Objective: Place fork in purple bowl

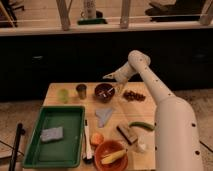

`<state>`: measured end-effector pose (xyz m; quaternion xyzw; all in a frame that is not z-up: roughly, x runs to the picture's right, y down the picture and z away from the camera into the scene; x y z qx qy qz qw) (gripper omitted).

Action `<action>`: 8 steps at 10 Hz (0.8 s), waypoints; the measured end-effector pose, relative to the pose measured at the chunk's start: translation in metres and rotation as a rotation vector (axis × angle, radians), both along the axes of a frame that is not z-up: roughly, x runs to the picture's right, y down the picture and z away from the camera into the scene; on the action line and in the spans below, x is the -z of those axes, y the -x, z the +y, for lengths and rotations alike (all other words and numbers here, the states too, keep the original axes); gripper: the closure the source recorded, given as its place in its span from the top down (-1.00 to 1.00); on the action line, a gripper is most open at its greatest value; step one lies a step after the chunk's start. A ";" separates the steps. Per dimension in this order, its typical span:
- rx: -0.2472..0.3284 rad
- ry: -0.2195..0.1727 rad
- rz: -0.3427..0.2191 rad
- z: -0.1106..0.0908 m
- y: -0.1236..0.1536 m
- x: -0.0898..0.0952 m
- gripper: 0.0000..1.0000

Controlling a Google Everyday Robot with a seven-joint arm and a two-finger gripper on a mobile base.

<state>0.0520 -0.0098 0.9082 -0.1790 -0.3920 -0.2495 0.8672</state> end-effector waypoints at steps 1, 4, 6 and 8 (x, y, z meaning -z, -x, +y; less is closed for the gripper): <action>-0.001 0.002 0.001 0.001 -0.001 0.000 0.60; -0.002 0.004 -0.007 0.001 -0.002 0.003 0.60; 0.003 0.002 -0.014 0.000 -0.002 0.004 0.60; 0.011 0.010 -0.021 -0.001 -0.004 0.003 0.60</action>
